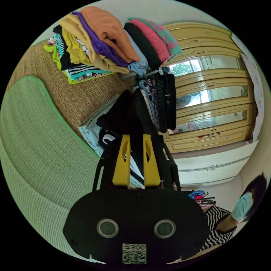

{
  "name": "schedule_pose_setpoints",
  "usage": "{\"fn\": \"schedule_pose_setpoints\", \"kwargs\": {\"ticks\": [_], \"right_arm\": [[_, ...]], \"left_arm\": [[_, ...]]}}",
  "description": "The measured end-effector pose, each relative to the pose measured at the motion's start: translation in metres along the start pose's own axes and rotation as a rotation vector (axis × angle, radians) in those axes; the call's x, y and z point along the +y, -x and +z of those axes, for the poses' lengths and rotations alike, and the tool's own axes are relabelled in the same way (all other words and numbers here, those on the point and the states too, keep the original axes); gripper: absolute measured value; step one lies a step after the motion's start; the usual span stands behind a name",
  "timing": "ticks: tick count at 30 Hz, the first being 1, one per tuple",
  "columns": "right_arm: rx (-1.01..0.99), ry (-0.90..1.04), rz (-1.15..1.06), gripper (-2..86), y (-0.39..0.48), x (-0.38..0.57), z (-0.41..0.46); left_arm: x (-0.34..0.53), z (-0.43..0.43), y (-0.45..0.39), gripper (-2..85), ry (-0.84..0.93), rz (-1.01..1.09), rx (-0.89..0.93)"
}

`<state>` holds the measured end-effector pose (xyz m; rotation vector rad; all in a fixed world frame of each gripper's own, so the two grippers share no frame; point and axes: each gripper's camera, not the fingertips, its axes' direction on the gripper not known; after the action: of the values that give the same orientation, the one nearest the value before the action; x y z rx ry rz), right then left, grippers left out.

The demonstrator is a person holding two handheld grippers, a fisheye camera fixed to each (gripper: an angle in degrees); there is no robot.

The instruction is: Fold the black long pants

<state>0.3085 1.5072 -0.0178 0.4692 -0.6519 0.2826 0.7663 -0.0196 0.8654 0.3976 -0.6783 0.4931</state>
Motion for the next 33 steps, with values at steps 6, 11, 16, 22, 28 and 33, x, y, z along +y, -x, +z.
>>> {"fn": "schedule_pose_setpoints", "kwargs": {"ticks": [6, 11, 16, 22, 28, 33], "right_arm": [[0.026, -0.09, 0.034, 0.3, -0.01, 0.026, -0.015], [0.162, -0.144, -0.09, 0.0, 0.026, 0.006, -0.009], [0.448, -0.209, -0.222, -0.1, 0.062, -0.06, 0.017], [0.72, -0.196, -0.167, -0.1, 0.047, -0.115, 0.058], [0.663, -0.189, -0.129, 0.0, 0.044, -0.134, 0.081], [0.713, -0.212, -0.28, 0.0, 0.098, -0.127, 0.107]], "left_arm": [[-0.003, -0.035, -0.057, 6.1, -0.136, 0.016, -0.05], [-0.023, -0.031, -0.139, 1.6, -0.123, 0.215, -0.092], [-0.046, -0.002, -0.184, 0.4, -0.005, 0.267, -0.377], [-0.055, 0.017, -0.206, 0.1, 0.031, 0.255, -0.474], [-0.068, 0.022, -0.233, 0.0, 0.042, 0.273, -0.491], [-0.068, 0.011, -0.252, 0.1, -0.016, 0.282, -0.432]]}}
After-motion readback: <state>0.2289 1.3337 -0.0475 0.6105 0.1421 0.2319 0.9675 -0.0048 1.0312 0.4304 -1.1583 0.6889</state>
